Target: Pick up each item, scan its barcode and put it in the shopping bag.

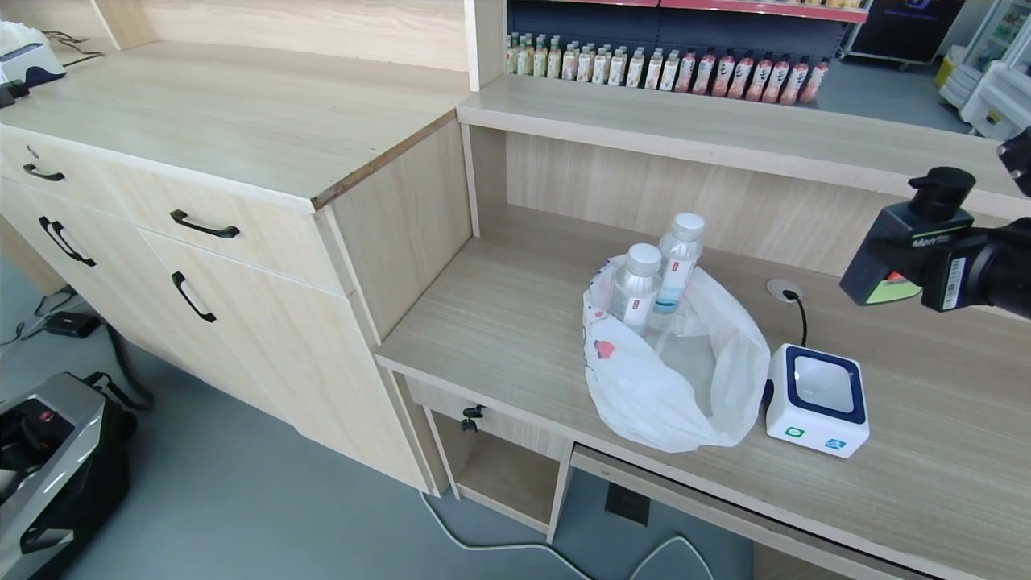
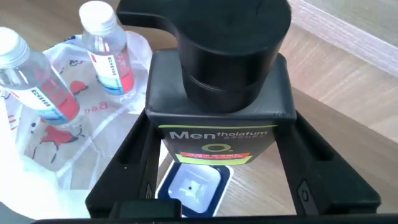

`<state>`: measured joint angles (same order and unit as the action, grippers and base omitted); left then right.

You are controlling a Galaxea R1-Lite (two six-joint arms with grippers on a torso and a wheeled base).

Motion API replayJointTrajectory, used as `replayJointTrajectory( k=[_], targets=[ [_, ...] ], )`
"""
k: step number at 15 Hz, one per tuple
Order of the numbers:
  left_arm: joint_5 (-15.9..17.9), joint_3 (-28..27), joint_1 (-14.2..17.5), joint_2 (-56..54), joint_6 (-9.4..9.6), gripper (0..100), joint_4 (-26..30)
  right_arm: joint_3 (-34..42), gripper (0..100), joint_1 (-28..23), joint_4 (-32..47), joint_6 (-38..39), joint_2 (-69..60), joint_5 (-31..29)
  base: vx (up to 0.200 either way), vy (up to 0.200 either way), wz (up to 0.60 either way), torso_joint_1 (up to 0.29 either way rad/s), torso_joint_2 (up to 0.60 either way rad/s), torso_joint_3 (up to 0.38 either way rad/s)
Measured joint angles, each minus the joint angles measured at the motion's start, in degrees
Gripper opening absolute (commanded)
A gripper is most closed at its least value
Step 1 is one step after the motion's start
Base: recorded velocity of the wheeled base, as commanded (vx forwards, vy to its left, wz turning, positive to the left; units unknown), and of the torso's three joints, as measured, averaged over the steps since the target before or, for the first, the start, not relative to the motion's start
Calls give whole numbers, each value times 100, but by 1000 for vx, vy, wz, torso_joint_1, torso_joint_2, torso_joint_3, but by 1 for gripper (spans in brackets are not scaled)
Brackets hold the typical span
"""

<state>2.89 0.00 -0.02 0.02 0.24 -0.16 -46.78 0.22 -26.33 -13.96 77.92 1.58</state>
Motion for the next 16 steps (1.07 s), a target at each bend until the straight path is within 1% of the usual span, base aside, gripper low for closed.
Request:
replayJointTrajectory(
  k=[2,4,5,6,7,9,13,16],
  targets=[
    [1,0,2,0,0,100,0,129,0,29,-686,244,335,126,0,0,0,0,0,0],
    [1,0,-2,0,2,100,0,318,0,85,-1100,307,592,255,0,0,0,0,0,0],
    [0,0,-2,0,2,100,2,502,0,93,-1585,325,711,449,0,0,0,0,0,0],
    [1,0,-2,0,2,100,0,684,0,104,-1816,351,813,789,0,0,0,0,0,0],
    [1,0,2,0,0,100,0,852,0,132,-1893,364,909,990,0,0,0,0,0,0],
    [0,0,2,0,2,100,0,1100,0,178,-2205,373,1052,1057,0,0,0,0,0,0],
    [1,0,2,0,2,100,0,1965,0,258,-3680,373,1384,1510,0,0,0,0,0,0],
    [0,0,-2,0,0,100,2,2225,0,322,-4070,371,1676,1669,0,0,0,0,0,0]
  ],
)
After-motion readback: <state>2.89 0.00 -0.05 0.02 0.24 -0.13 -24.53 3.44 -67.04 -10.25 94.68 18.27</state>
